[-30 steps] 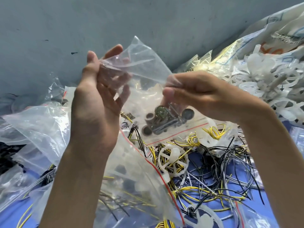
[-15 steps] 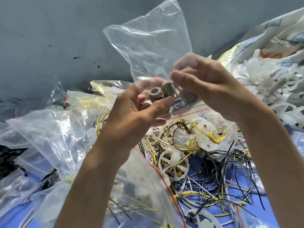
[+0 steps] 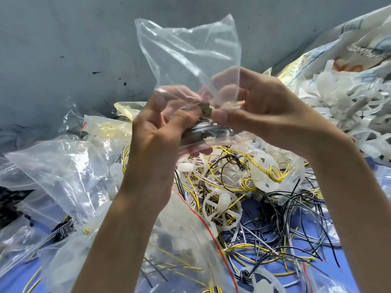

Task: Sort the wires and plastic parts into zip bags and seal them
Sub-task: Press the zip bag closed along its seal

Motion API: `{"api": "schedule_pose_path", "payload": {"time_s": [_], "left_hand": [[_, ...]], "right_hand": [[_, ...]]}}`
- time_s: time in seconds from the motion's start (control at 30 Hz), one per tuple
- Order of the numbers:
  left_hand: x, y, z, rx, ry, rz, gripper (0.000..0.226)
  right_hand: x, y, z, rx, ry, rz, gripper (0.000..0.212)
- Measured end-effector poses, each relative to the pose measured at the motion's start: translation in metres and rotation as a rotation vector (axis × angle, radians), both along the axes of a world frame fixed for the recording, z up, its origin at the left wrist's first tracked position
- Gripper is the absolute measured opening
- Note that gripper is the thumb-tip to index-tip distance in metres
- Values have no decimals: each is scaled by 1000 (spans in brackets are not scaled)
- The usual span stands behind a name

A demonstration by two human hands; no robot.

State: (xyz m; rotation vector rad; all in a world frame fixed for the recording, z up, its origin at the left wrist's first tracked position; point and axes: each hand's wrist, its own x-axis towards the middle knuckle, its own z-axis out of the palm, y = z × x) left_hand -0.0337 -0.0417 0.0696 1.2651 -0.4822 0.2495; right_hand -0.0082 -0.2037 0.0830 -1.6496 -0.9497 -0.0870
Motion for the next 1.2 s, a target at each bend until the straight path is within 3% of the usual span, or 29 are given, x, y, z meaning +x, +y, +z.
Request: {"api": "schedule_pose_path", "payload": {"time_s": [0.17, 0.33, 0.47, 0.77, 0.97, 1.1, 1.2], "left_hand": [[3, 5, 6, -148, 231, -12, 23], [5, 10, 10, -257, 409, -147, 6], [6, 7, 5, -202, 425, -180, 15], [13, 9, -5, -101, 389, -105, 18], [11, 4, -4, -81, 336, -160, 25], [8, 0, -5, -80, 239, -151, 31], [7, 2, -3, -142, 209, -164, 24]], "right_hand": [[0, -5, -2, -110, -25, 19, 73], [2, 5, -3, -115, -188, -169, 69], [3, 1, -2, -54, -262, -244, 76], [2, 0, -2, -208, -552, -278, 48], [3, 1, -1, -227, -436, -289, 18], [7, 2, -2, -201, -442, -336, 17], [8, 2, -4, -143, -418, -390, 11]]}}
